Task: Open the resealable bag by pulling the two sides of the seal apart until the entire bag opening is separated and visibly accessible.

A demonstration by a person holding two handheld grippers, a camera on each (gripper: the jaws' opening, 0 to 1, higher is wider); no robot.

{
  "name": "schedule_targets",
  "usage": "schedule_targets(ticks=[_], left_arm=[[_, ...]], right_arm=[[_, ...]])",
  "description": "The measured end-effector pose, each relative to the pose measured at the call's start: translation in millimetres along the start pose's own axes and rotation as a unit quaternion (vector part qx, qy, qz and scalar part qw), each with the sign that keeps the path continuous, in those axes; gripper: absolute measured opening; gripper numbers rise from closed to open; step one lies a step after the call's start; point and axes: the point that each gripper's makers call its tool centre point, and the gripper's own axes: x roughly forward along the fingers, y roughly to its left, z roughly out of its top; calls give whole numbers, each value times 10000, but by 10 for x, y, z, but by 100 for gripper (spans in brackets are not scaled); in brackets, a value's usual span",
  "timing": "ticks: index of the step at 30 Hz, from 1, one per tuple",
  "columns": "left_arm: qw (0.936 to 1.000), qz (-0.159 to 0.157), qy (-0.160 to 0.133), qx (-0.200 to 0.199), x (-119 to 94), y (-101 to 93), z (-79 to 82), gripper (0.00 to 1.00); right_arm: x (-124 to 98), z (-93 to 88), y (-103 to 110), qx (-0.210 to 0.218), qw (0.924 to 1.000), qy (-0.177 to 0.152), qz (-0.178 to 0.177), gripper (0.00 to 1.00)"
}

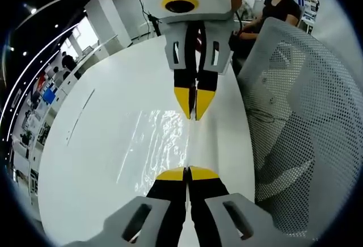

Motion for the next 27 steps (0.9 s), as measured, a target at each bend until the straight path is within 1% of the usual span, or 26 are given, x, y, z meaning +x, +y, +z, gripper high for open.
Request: schedule_targets(ticks=[6,13,27], left_arm=[[10000,-10,-2,-18,0,-7,-1,0],[10000,-16,-5,-47,-6,-39,-21,0],[10000,-36,15,-37,-10,-42,-27,0]], right_arm=[[-21,-58,-9,78,10000,15,4,0],[-30,-115,3,88,9999,62,0,0],[-77,-231,-25,111,9998,134,-43,0]])
